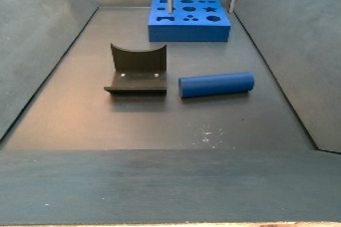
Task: Pick up the round object. Move up. Place the round object on the fixture. Regrasp the round object. Move to above the board. Insert the round object.
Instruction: Pick up the round object.
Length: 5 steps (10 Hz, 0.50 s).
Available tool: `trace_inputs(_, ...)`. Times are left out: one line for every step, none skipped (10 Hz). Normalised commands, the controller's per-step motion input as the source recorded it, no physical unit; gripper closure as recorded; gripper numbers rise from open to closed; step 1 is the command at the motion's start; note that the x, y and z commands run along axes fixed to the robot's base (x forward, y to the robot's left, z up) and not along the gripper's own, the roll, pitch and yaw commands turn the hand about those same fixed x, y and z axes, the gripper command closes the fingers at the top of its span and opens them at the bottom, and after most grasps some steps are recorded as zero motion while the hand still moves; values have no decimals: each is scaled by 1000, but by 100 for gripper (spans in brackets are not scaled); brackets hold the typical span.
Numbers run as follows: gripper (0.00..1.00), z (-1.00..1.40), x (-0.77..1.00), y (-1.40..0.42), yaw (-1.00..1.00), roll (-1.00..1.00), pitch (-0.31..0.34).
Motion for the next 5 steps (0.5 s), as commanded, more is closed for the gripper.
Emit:
trace_inputs(0,-49,-137,0,0,0,-40)
trace_inputs(0,-377,0,194,-766,0,0)
trace_inputs(0,-711,0,0,-1000,0,6)
trace_inputs(0,-746,0,0,-1000,0,0)
trace_inputs(0,-814,-37,0,-1000,0,-10)
